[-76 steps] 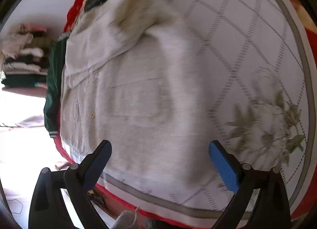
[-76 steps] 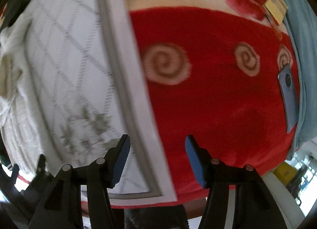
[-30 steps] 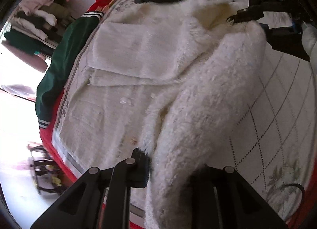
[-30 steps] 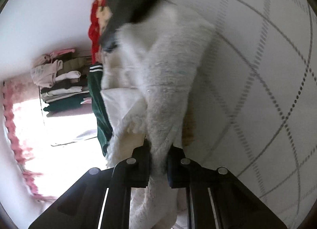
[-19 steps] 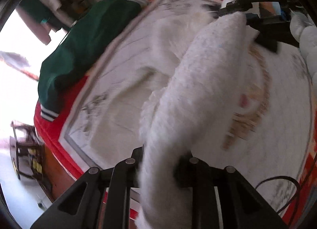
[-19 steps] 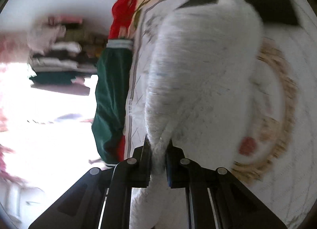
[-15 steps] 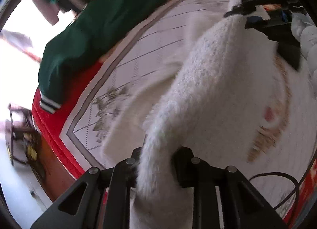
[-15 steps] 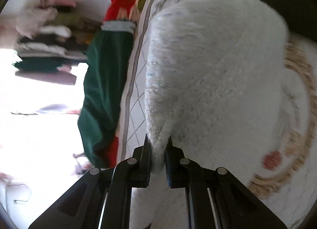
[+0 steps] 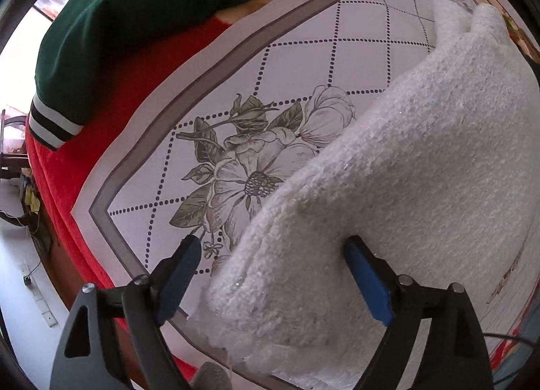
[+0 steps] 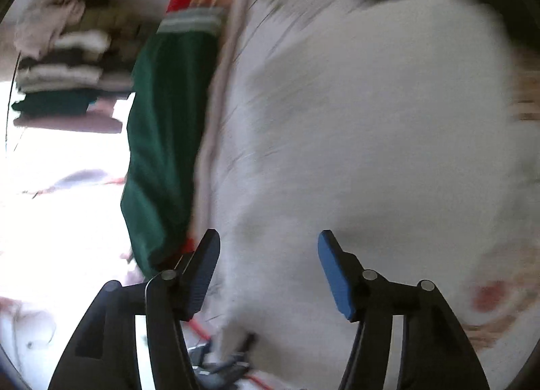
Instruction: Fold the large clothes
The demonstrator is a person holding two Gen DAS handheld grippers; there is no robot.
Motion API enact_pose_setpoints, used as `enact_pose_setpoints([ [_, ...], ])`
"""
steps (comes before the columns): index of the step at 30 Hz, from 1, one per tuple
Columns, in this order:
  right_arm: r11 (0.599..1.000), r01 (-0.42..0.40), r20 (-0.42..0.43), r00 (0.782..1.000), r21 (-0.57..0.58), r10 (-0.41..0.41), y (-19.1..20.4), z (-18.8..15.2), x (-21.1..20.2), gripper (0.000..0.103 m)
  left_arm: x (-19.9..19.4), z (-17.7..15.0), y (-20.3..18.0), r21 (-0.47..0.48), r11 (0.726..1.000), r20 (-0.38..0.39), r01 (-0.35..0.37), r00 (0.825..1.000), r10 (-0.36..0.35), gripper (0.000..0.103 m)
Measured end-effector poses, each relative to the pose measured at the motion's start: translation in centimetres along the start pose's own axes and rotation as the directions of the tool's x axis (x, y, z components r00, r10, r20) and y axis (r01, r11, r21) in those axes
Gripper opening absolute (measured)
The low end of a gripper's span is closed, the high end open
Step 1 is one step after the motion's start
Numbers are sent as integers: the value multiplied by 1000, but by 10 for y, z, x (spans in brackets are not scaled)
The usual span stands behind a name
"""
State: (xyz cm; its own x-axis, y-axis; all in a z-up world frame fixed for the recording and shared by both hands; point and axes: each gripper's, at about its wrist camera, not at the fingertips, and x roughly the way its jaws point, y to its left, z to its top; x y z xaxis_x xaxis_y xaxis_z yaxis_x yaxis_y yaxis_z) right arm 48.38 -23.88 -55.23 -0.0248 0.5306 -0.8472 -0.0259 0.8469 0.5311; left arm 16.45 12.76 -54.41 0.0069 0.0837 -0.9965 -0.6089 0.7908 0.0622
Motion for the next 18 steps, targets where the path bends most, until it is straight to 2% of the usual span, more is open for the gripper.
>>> enact_pose_setpoints([
  [1, 999, 40, 27, 999, 17, -41, -21, 0, -12, 69, 0, -2, -3, 1, 1000, 3, -5, 1000, 5, 87],
  [2, 998, 47, 31, 998, 41, -48, -42, 0, -19, 70, 1, -2, -5, 3, 1000, 3, -7, 1000, 7, 87],
  [5, 992, 26, 13, 1000, 123, -28, -104, 9, -10, 72, 2, -3, -18, 3, 1000, 3, -23, 1000, 23, 88],
  [7, 986, -71, -1, 997, 150, 72, -131, 16, 9, 75, 5, 8, -25, 4, 999, 0, -33, 999, 33, 92],
  [9, 946, -259, -22, 963, 195, 268, -148, 23, 35, 75, 5, 13, -32, 4, 999, 6, -49, 999, 49, 95],
  [10, 925, -320, -31, 942, 204, 333, -152, 25, 45, 75, 5, 14, -35, 3, 998, 10, -56, 998, 56, 96],
  [13, 890, -401, -54, 905, 215, 421, -153, 30, 66, 79, 7, 20, -41, 5, 998, 11, -68, 998, 68, 96],
  [14, 884, -413, -51, 900, 220, 433, -153, 31, 69, 79, 8, 23, -44, 7, 997, 16, -75, 997, 74, 96],
  [15, 882, -413, -44, 901, 226, 432, -153, 31, 69, 77, 7, 26, -46, 11, 996, 19, -83, 996, 83, 97],
  [17, 894, -390, -23, 914, 223, 404, -150, 29, 68, 64, 2, 27, -52, 19, 994, 31, -104, 994, 104, 100],
  [18, 900, -373, -11, 923, 227, 385, -152, 25, 64, 46, 0, 28, -56, 24, 994, 36, -111, 993, 110, 101],
])
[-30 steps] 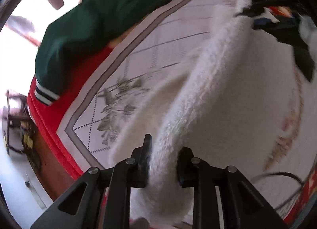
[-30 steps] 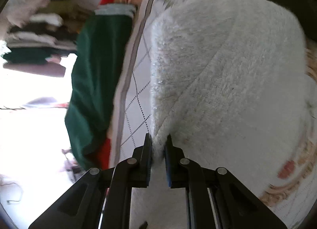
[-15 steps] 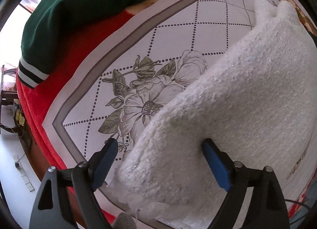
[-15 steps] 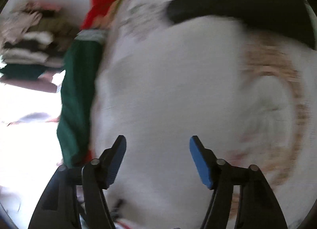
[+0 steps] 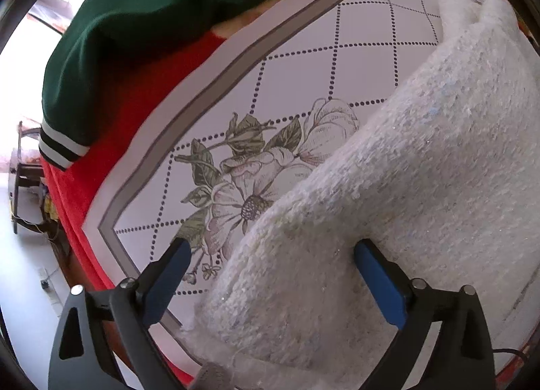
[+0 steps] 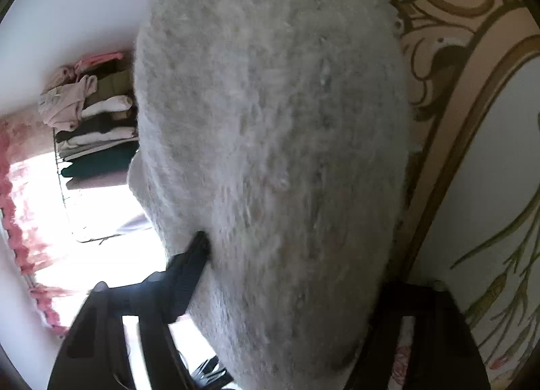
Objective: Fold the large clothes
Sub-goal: 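Fold the cardigan hem up toward the collar with both grippers and release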
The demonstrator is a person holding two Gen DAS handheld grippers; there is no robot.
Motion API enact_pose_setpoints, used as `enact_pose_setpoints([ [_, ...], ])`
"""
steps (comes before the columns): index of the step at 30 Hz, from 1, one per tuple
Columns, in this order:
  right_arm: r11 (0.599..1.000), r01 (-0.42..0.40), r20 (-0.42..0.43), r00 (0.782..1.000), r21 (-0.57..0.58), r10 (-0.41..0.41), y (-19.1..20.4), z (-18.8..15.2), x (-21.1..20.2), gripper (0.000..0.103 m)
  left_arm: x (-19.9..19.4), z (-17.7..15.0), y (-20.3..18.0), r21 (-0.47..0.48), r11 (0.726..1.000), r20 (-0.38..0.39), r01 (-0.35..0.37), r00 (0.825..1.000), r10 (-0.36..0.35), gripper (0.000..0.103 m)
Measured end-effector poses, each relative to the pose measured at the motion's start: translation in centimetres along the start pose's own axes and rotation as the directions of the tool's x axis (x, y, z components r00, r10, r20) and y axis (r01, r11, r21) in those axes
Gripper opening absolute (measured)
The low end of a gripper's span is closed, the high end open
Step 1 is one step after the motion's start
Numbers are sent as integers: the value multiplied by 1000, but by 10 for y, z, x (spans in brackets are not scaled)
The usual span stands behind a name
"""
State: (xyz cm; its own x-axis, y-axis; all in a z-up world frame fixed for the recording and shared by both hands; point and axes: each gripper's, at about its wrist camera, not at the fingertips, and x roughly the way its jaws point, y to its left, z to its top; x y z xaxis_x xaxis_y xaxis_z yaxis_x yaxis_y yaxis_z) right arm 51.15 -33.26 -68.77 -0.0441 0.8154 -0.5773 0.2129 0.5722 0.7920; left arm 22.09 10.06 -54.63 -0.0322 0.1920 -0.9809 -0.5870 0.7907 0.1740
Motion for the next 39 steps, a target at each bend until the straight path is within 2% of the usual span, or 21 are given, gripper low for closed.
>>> enact_pose_setpoints([
  [1, 1000, 0, 16, 1000, 11, 0, -1, -3, -2, 37, 0, 1, -1, 4, 1000, 1, -3, 1000, 3, 101],
  [2, 1000, -4, 38, 999, 26, 3, -4, -8, -12, 35, -3, 4, -4, 5, 1000, 0, -4, 1000, 4, 101],
  [4, 998, 13, 99, 995, 56, -18, -6, -22, -31, 32, -11, 8, -10, 10, 1000, 6, -6, 1000, 6, 101],
  [7, 988, 10, 233, 971, 157, -47, -23, -58, -70, 31, -27, 10, -17, 20, 1000, 15, -10, 1000, 10, 101],
  [9, 964, -2, 337, 937, 265, -90, -48, -103, -113, 31, -42, 12, -24, 34, 999, 31, -9, 999, 8, 101],
  [12, 916, 13, 432, 879, 400, -201, -87, -182, -174, 31, -65, 12, -37, 65, 998, 60, 6, 998, -10, 101],
  [13, 893, 13, 447, 862, 450, -239, -101, -211, -192, 32, -72, 10, -42, 78, 997, 73, 5, 997, -11, 101],
  [16, 822, 27, 439, 835, 569, -331, -138, -280, -235, 38, -99, 3, -70, 134, 991, 114, 4, 993, -20, 101],
  [17, 801, 30, 420, 839, 598, -345, -152, -297, -247, 41, -103, 0, -76, 150, 989, 120, 1, 993, -19, 101],
  [19, 766, 34, 361, 868, 642, -341, -176, -321, -263, 55, -115, -11, -94, 193, 981, 117, -9, 993, -14, 101],
  [21, 768, 49, 315, 894, 639, -320, -185, -332, -275, 57, -117, -23, -110, 230, 973, 132, -12, 991, -19, 101],
  [23, 773, 133, 244, 904, 620, -351, -175, -347, -299, 61, -120, -40, -119, 272, 962, 137, -13, 990, -25, 101],
  [25, 788, 223, 205, 893, 573, -402, -159, -352, -321, 61, -126, -53, -133, 315, 949, 145, -11, 989, -37, 101],
  [27, 811, 302, 222, 861, 501, -458, -133, -351, -349, 61, -133, -64, -142, 348, 937, 145, 2, 988, -56, 101],
  [28, 824, 320, 234, 854, 468, -465, -127, -349, -360, 61, -133, -67, -150, 364, 931, 142, 10, 988, -67, 101],
  [30, 862, 360, 282, 838, 358, -467, -109, -320, -381, 61, -134, -72, -169, 383, 923, 146, 30, 985, -92, 101],
  [32, 876, 412, 326, 816, 250, -477, -89, -283, -378, 64, -132, -75, -184, 395, 918, 140, 37, 985, -99, 101],
  [33, 880, 430, 332, 815, 203, -475, -75, -262, -374, 65, -131, -75, -190, 396, 917, 139, 43, 985, -106, 101],
  [36, 875, 482, 282, 836, 33, -471, -72, -206, -348, 68, -125, -77, -209, 405, 913, 142, 45, 984, -112, 101],
  [38, 868, 488, 170, 867, -89, -469, -65, -169, -309, 68, -120, -75, -218, 408, 912, 132, 44, 985, -107, 101],
  [39, 872, 475, 97, 879, -118, -466, -65, -152, -294, 49, -118, -74, -221, 408, 912, 127, 46, 986, -107, 101],
])
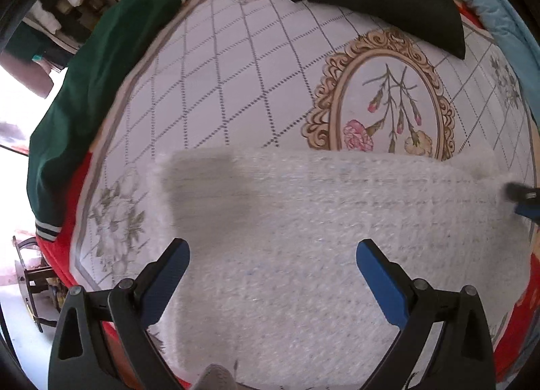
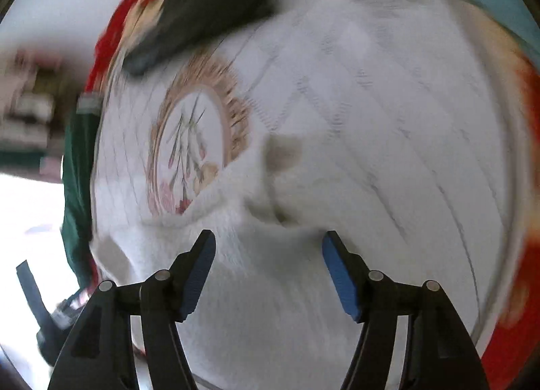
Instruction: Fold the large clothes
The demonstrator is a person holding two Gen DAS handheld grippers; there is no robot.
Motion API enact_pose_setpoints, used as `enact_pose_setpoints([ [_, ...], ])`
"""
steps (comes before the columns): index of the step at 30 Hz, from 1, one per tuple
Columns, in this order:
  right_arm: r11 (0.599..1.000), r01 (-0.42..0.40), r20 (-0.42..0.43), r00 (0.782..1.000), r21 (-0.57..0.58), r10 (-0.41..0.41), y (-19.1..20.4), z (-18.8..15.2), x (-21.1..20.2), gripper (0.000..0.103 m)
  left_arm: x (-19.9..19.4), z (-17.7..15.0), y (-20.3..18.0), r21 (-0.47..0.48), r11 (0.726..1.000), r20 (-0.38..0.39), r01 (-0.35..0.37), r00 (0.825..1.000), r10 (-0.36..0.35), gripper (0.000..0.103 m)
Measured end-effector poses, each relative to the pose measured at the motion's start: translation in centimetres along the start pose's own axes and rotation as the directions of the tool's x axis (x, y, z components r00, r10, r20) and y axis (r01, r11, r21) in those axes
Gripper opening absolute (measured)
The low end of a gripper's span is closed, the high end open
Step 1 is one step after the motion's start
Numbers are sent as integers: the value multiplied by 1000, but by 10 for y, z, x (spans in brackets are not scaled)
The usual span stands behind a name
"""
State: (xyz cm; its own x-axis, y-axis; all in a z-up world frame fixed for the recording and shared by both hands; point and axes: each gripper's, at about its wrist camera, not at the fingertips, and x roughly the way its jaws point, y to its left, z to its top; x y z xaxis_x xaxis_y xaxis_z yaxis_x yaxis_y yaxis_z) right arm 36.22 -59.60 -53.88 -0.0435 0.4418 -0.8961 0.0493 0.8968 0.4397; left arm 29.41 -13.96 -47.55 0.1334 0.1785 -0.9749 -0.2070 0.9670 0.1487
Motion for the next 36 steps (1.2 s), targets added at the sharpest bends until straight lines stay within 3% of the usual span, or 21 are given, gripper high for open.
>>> enact_pose_setpoints([
  [1, 999, 34, -25, 999, -5, -34, 4, 6, 5, 5, 2, 0, -2, -2, 1000, -3, -4, 1000, 4, 101],
  [3, 996, 66, 25, 998, -61, -64, 22, 8, -11, 5, 4, -2, -4, 1, 1000, -11, -11, 1000, 11, 101],
  [5, 998, 31, 99, 995, -54, -26, 30, 4, -42, 4, 6, -5, -3, -7, 1000, -21, -15, 1000, 15, 101],
  [7, 998, -59, 204, 977, -18, 62, 35, -3, -83, 4, 10, -9, -3, -12, 1000, -36, -11, 999, 10, 101],
  [9, 991, -134, 273, 953, 5, 128, 34, -2, -99, 0, 16, -13, -6, -2, 1000, -56, -17, 998, 17, 101],
  [11, 993, -111, 333, 938, 31, 94, 36, 14, -96, 0, 21, -16, -9, 6, 1000, -70, -25, 997, 25, 101],
  [14, 998, -12, 229, 973, 67, -3, 44, 45, -51, 0, 18, -15, -10, 12, 1000, -73, -27, 997, 28, 101],
  [15, 993, -41, 163, 986, 108, 23, 38, 47, -43, 0, 13, -13, -11, 10, 1000, -59, -27, 998, 28, 101],
  [17, 987, -115, 140, 985, 113, 99, 34, 33, -50, 0, 5, -9, -12, 3, 1000, -40, -18, 999, 18, 101],
  [19, 990, -116, 144, 984, 80, 104, 36, 16, -57, 6, 0, -3, -15, -13, 1000, -26, -3, 1000, 3, 101],
  [23, 990, -119, 10, 993, 78, 118, 25, -17, -26, 7, 8, 14, -31, -23, 1000, -5, 8, 1000, -8, 101],
  [27, 994, -6, -84, 996, 105, 15, 12, -12, 34, 7, 58, 29, -39, -39, 999, -84, -16, 996, 12, 103],
  [29, 991, 20, -92, 996, 132, -8, 8, -2, 56, 6, 74, 34, -35, -34, 998, -82, -56, 995, 53, 103],
  [33, 986, 24, -85, 996, 163, -11, 7, 8, 57, 5, 86, 42, -24, -68, 997, -115, -38, 993, 30, 103],
  [36, 983, 6, -83, 997, 181, 10, 8, 4, 42, 8, 69, 43, -21, -62, 997, -110, -49, 993, 42, 103],
])
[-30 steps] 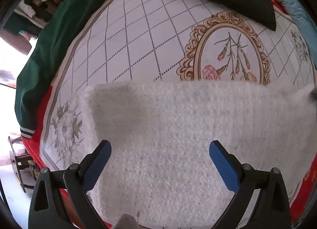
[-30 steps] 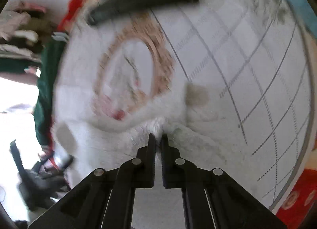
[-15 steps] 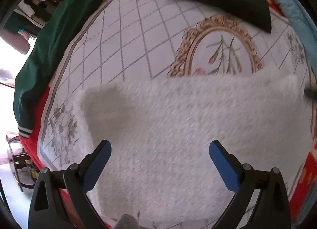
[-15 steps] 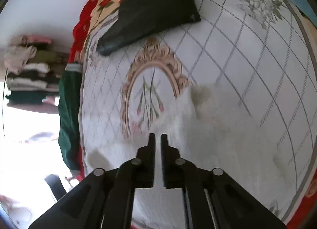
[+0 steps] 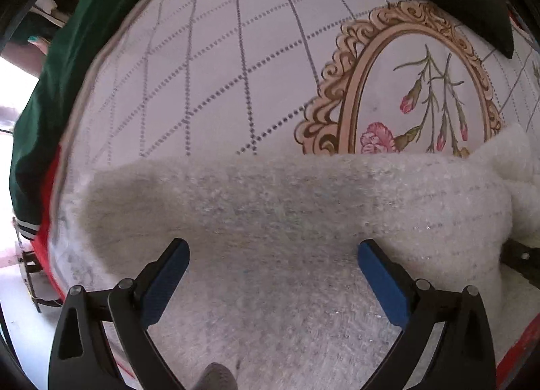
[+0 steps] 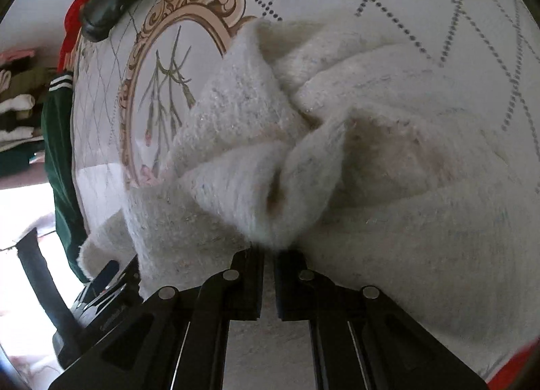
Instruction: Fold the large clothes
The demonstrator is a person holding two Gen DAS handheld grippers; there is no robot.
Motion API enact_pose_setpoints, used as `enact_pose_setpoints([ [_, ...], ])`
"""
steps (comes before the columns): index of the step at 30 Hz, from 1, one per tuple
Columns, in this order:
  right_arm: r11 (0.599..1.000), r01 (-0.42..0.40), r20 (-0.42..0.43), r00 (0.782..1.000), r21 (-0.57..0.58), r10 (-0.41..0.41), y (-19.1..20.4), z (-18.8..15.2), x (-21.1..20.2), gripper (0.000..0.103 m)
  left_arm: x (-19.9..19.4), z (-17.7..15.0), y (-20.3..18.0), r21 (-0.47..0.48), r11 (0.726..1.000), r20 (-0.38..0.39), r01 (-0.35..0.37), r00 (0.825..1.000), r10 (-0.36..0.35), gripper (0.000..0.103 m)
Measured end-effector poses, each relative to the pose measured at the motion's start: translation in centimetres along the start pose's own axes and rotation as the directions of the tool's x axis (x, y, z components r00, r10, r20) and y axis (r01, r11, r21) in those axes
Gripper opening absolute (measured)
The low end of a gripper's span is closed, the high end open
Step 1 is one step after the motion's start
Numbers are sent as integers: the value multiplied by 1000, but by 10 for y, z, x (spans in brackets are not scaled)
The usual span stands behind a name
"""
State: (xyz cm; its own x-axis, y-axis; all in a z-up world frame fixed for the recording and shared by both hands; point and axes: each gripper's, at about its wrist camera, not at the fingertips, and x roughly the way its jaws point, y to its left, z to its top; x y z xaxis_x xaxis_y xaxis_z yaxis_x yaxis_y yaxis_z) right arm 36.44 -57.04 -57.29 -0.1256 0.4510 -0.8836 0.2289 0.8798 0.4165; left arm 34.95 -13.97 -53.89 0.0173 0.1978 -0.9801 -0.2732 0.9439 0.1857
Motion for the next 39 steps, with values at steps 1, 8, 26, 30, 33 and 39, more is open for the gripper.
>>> enact_pose_setpoints([
  [1, 999, -39, 20, 999, 12, 38, -4, -9, -16, 18, -7, -1, 1, 0, 1000, 5, 7, 1000, -7, 102],
  [8, 969, -134, 217, 972, 206, 88, -82, -93, -91, 63, -24, -25, -23, 74, 997, 27, 7, 1000, -9, 102],
  [26, 722, -663, 443, 718, 199, 537, -171, -88, 6, 61, -5, -17, -41, 97, 993, 63, -60, 997, 55, 103],
  [30, 722, -660, 493, 708, 205, 507, -160, -90, -2, 27, -5, -14, -45, 93, 994, 64, -57, 997, 51, 103],
  [33, 730, -656, 522, 698, 193, 489, -153, -97, -19, 23, -5, -12, -46, 92, 995, 64, -48, 997, 42, 103],
  [39, 825, -558, 561, 713, 90, 421, -117, -121, -81, 22, -2, -4, -62, 72, 997, 39, 26, 999, -29, 103],
])
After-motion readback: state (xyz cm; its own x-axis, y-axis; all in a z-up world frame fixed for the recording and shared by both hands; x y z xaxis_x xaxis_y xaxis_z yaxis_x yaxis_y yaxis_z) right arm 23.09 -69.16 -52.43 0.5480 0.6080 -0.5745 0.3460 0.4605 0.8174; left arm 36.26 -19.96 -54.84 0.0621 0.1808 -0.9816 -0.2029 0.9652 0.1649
